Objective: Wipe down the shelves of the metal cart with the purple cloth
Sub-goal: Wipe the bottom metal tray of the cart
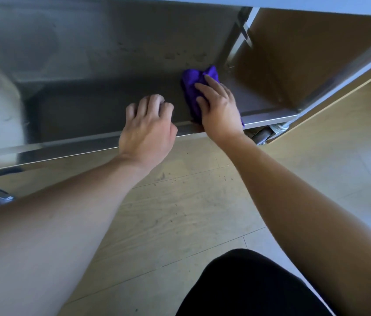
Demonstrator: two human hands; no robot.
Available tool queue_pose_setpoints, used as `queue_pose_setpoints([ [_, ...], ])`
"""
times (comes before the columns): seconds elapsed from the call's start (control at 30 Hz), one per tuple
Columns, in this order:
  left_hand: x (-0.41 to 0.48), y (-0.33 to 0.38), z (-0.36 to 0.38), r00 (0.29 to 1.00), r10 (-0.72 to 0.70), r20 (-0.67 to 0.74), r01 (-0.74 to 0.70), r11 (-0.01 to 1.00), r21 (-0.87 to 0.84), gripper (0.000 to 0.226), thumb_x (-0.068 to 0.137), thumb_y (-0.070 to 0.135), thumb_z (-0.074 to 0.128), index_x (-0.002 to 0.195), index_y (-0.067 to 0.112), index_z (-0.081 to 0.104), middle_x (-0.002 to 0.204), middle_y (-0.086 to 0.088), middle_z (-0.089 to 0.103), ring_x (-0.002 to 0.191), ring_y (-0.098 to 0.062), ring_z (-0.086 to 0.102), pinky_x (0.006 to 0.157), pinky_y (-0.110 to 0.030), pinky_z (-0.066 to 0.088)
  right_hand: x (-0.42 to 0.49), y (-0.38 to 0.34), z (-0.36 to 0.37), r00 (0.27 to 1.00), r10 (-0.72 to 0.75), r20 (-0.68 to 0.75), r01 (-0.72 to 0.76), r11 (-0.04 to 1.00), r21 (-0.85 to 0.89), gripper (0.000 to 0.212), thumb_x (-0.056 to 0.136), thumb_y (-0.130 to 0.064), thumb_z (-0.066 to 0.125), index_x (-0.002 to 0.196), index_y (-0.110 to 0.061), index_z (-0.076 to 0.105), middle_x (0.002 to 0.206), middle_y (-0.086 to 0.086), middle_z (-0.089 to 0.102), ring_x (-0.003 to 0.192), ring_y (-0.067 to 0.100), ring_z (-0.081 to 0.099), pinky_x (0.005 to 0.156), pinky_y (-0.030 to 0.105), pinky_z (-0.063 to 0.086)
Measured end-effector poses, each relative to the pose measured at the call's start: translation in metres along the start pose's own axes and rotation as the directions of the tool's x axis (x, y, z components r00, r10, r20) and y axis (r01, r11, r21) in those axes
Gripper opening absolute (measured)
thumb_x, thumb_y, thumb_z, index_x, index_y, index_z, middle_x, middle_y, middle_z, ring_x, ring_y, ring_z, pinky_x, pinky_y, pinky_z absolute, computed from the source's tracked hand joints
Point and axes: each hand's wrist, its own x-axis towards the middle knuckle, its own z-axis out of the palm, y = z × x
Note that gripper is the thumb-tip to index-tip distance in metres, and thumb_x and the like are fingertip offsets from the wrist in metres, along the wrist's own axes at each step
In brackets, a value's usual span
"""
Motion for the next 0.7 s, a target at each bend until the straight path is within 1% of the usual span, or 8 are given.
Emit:
queue_pose_setpoints([
  [0.07,0.000,0.000,0.001,1.000,0.001,0.006,-0.001,1.000,-0.003,0.027,0.091,0.017,0.043,0.111,0.009,0.059,0.119,-0.010,0.054,0.110,-0.031,0.051,0.093,-0.046,0.040,0.003,0.029,-0.011,0.998,0.062,-0.023,-0.063,0.998,-0.029,0.036,0.099,-0.025,0.045,0.133,-0.022,0.056,0.149,0.003,0.043,0.137,0.031,0.036,0.115,0.039,0.029],
  [0.13,0.000,0.002,0.001,1.000,-0.005,0.004,0.005,1.000,-0.001,0.026,0.091,0.017,0.042,0.109,0.010,0.059,0.119,-0.010,0.054,0.109,-0.031,0.051,0.093,-0.045,0.040,0.004,0.062,-0.028,0.980,0.180,-0.085,-0.185,0.981,-0.053,0.037,0.097,-0.024,0.044,0.132,-0.021,0.057,0.148,0.006,0.043,0.135,0.032,0.038,0.114,0.037,0.029],
  [0.23,0.000,0.005,0.002,1.000,-0.014,0.000,0.014,1.000,0.006,0.024,0.089,0.016,0.043,0.105,0.009,0.059,0.116,-0.010,0.054,0.106,-0.031,0.052,0.091,-0.045,0.040,0.005,0.096,-0.048,0.917,0.371,-0.148,-0.384,0.920,-0.071,0.039,0.097,-0.021,0.042,0.133,-0.019,0.055,0.150,0.008,0.041,0.135,0.035,0.037,0.114,0.038,0.029],
  [0.37,-0.001,0.007,0.003,1.000,-0.021,-0.003,0.021,1.000,0.010,0.024,0.090,0.016,0.042,0.105,0.009,0.059,0.116,-0.010,0.054,0.106,-0.031,0.052,0.091,-0.045,0.039,0.020,0.074,-0.041,0.865,0.488,-0.120,-0.500,0.857,-0.120,0.042,0.098,-0.022,0.037,0.139,-0.018,0.046,0.155,0.008,0.029,0.140,0.038,0.025,0.117,0.040,0.020],
  [0.43,-0.001,0.006,0.003,1.000,-0.019,0.000,0.019,1.000,0.012,0.026,0.090,0.017,0.042,0.108,0.009,0.059,0.118,-0.011,0.054,0.109,-0.031,0.052,0.092,-0.045,0.039,0.029,0.041,-0.027,0.910,0.411,-0.062,-0.415,0.894,-0.166,0.044,0.099,-0.022,0.037,0.142,-0.018,0.042,0.157,0.007,0.025,0.142,0.034,0.020,0.118,0.039,0.017],
  [0.53,0.001,0.005,0.001,1.000,-0.014,0.002,0.014,1.000,-0.005,0.028,0.090,0.018,0.042,0.110,0.009,0.060,0.118,-0.011,0.054,0.110,-0.031,0.052,0.092,-0.045,0.039,0.037,-0.016,0.000,0.988,0.131,0.084,-0.123,0.988,-0.090,0.043,0.100,-0.022,0.039,0.144,-0.023,0.042,0.157,0.002,0.026,0.145,0.032,0.017,0.118,0.042,0.017],
  [0.6,0.001,0.004,0.000,1.000,-0.022,0.002,0.022,1.000,-0.018,0.028,0.089,0.018,0.042,0.108,0.010,0.060,0.116,-0.010,0.055,0.109,-0.030,0.052,0.092,-0.044,0.040,0.040,-0.033,0.012,0.992,-0.024,0.125,0.028,0.999,-0.026,0.042,0.100,-0.022,0.040,0.142,-0.024,0.045,0.156,0.000,0.029,0.144,0.032,0.019,0.117,0.041,0.019],
  [0.7,-0.001,0.001,-0.001,1.000,-0.024,-0.016,0.023,0.998,-0.063,0.025,0.088,0.015,0.042,0.102,0.010,0.062,0.113,-0.009,0.056,0.108,-0.029,0.054,0.092,-0.042,0.041,0.046,-0.019,0.010,0.984,-0.108,0.143,0.103,0.994,0.040,0.039,0.100,-0.022,0.043,0.138,-0.025,0.050,0.154,-0.002,0.034,0.143,0.028,0.026,0.117,0.036,0.018],
])
